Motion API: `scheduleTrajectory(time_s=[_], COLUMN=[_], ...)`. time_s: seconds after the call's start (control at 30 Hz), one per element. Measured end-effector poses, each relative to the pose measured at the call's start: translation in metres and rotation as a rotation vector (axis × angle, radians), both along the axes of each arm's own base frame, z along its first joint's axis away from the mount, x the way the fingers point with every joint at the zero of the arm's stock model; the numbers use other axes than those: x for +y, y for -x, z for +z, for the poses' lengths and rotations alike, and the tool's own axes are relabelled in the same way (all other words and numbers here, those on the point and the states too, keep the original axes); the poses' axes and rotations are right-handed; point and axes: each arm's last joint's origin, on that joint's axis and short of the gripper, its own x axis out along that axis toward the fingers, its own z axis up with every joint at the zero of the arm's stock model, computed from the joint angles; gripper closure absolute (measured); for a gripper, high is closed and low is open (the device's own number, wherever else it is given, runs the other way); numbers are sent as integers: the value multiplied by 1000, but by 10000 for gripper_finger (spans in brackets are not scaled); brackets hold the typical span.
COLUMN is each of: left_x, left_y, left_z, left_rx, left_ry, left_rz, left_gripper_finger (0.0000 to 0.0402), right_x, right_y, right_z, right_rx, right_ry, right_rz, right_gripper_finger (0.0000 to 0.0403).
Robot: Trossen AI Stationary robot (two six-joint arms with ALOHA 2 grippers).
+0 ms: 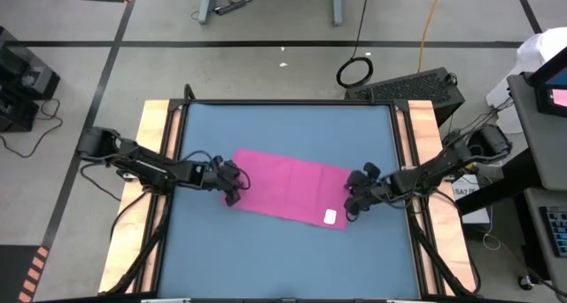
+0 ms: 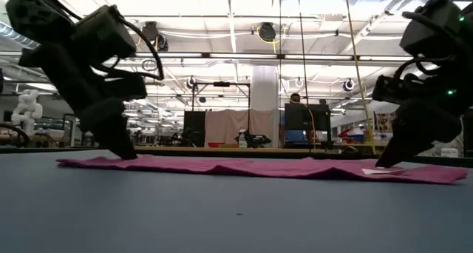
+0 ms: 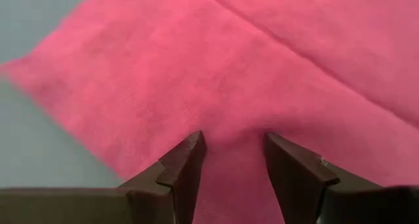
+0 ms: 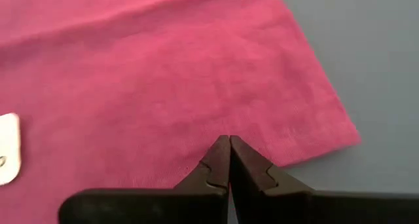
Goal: Roll towel
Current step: Fold the light red towel
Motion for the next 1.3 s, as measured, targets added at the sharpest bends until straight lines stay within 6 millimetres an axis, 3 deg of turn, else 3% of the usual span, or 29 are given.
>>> scheduleTrajectory(time_s=[0.37, 0.53, 0.73, 1.0, 1.17, 1.3], left_x=[23, 26, 23, 4, -3, 0], left_y=[2, -1, -7, -7, -5, 0], left_z=[-1, 5, 22, 43, 37, 21], left_rx=[85, 55, 1, -110, -106, -38], left_ry=[-289, -332, -264, 24, 28, -17], left_rz=[27, 2, -66, -144, -94, -62], left_gripper_finger=[231, 231, 231, 231, 231, 231], right_x=[23, 31, 35, 23, 22, 25], right_y=[2, -5, -16, -34, -50, -57], right_z=[-1, 6, 19, 39, 44, 31], right_rx=[-89, -157, -172, -197, -299, -288], right_ry=[-188, -251, -199, -12, 79, 61], right_rz=[-53, -1, 78, 120, 214, 214], right_gripper_finger=[403, 403, 403, 403, 403, 403])
